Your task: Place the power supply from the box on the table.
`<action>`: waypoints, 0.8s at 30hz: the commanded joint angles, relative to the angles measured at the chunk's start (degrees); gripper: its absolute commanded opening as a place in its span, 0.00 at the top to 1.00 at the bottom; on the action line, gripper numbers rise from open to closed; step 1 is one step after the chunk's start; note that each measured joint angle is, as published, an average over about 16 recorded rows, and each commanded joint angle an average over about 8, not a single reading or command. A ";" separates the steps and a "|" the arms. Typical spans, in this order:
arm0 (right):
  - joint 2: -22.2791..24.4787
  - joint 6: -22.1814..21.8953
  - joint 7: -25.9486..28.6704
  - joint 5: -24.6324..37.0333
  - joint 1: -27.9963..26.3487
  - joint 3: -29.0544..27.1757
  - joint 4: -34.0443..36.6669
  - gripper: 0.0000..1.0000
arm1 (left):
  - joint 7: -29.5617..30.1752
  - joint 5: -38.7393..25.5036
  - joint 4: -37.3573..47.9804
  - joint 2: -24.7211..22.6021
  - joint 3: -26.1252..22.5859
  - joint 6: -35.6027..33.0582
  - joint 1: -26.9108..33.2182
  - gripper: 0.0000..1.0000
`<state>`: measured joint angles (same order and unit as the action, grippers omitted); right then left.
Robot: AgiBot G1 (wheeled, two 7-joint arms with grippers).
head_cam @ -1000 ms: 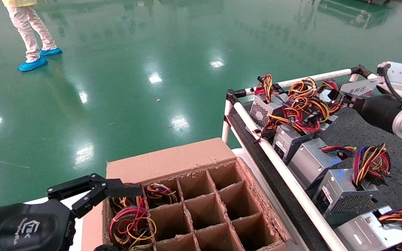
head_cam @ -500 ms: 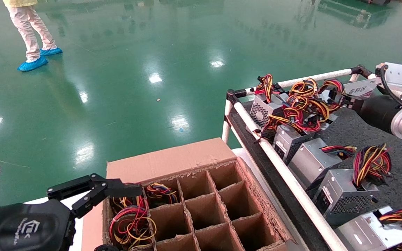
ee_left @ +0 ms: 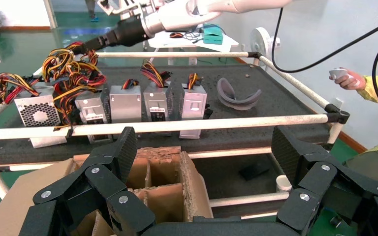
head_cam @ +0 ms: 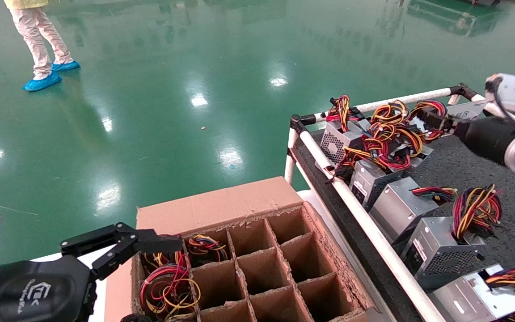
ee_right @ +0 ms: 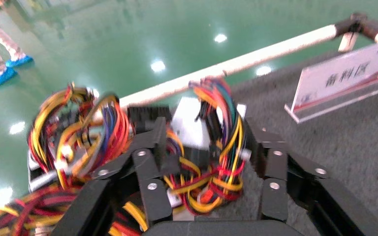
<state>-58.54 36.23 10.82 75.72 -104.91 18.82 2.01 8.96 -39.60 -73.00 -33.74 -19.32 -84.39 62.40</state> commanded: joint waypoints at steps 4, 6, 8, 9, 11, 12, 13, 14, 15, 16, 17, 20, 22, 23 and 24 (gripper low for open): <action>0.32 0.60 0.38 0.01 -1.27 0.01 -0.36 0.00 | -0.01 0.00 0.01 0.00 -0.01 0.00 0.01 0.00; 0.36 0.88 0.62 0.05 -1.88 0.04 -0.47 0.00 | -0.01 0.00 0.01 0.00 -0.01 -0.01 0.01 0.00; 0.38 1.11 0.82 0.09 -2.37 0.07 -0.56 0.00 | -0.01 0.01 0.01 0.00 -0.01 0.00 0.01 0.00; 0.38 1.21 0.91 0.10 -2.58 0.08 -0.59 0.00 | -0.01 0.01 0.01 0.00 -0.01 0.00 0.01 0.00; 0.41 1.43 1.13 0.06 -2.98 0.09 -0.75 0.00 | -0.01 0.01 0.02 0.00 -0.02 0.00 0.01 0.00; 0.45 1.57 1.21 0.02 -3.08 0.09 -0.89 0.00 | -0.01 0.01 0.02 0.00 -0.02 0.00 0.00 0.00; 0.51 1.74 1.26 -0.08 -3.08 0.09 -1.12 0.00 | -0.01 0.01 0.02 0.00 -0.02 0.00 0.00 0.00; 0.62 1.99 1.29 -0.23 -2.96 0.08 -1.49 0.00 | -0.01 0.01 0.02 0.01 -0.02 0.01 0.00 0.00; 0.77 2.33 1.32 -0.45 -2.74 0.06 -1.99 0.00 | -0.02 0.01 0.03 0.01 -0.02 0.01 0.00 0.00; 0.98 2.80 1.35 -0.76 -2.43 0.04 -2.68 0.00 | -0.02 0.01 0.03 0.01 -0.02 0.01 0.00 0.00; 1.23 3.34 1.36 -1.13 -1.99 0.01 -3.51 0.00 | -0.02 0.01 0.04 0.01 -0.02 0.01 0.00 0.00; 2.21 5.37 1.30 -2.57 0.01 -0.11 -6.68 0.00 | -0.02 0.01 0.04 0.01 -0.03 0.01 0.00 0.00; 2.98 6.95 1.25 -3.69 1.56 -0.21 -9.16 0.00 | -0.03 0.02 0.05 0.01 -0.03 0.00 0.00 0.00; 3.37 7.76 1.22 -4.27 2.36 -0.26 -10.42 0.00 | -0.03 0.02 0.05 0.01 -0.03 0.00 0.01 0.00; 3.74 8.54 1.20 -4.82 3.12 -0.31 -11.64 0.00 | -0.03 0.02 0.05 0.01 -0.03 0.00 0.01 0.00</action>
<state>-54.78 44.78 12.01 70.89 -101.77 18.52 -9.65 8.93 -39.58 -72.95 -33.73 -19.35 -84.39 62.40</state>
